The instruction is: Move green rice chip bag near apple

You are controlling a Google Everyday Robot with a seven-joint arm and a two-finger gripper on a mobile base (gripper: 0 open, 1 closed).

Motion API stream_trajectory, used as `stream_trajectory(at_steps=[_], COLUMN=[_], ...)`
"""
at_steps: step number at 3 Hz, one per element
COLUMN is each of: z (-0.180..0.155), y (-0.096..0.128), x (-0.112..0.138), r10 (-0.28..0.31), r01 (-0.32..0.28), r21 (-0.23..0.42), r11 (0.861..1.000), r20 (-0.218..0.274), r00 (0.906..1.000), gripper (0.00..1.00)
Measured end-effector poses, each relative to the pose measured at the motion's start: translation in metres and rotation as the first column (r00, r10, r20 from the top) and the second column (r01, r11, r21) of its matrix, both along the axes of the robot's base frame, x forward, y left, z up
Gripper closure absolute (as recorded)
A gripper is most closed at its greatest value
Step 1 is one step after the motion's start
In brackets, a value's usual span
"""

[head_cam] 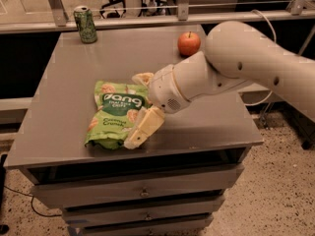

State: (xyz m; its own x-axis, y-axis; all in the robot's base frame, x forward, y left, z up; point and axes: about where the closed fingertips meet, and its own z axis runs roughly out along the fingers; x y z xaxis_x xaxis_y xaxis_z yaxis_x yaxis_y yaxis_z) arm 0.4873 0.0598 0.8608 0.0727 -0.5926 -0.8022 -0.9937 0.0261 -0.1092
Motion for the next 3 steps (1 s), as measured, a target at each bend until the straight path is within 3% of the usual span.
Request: stream_trajectory(at_steps=[1, 2, 3], z=[-0.016, -0.025, -0.028], y=[0.012, 0.02, 0.021], x=[0.002, -0.001, -0.004], r10=[-0.031, -0.058, -0.086], r01=[0.031, 0.058, 0.085], r21=[0.005, -0.008, -0.026], r11=[1.0, 0.998, 0.996], r20=[-0.018, -0.058, -0.078], r00=[0.9994, 0.9966, 0.9932], gripper=[0.0, 0.17, 0.41])
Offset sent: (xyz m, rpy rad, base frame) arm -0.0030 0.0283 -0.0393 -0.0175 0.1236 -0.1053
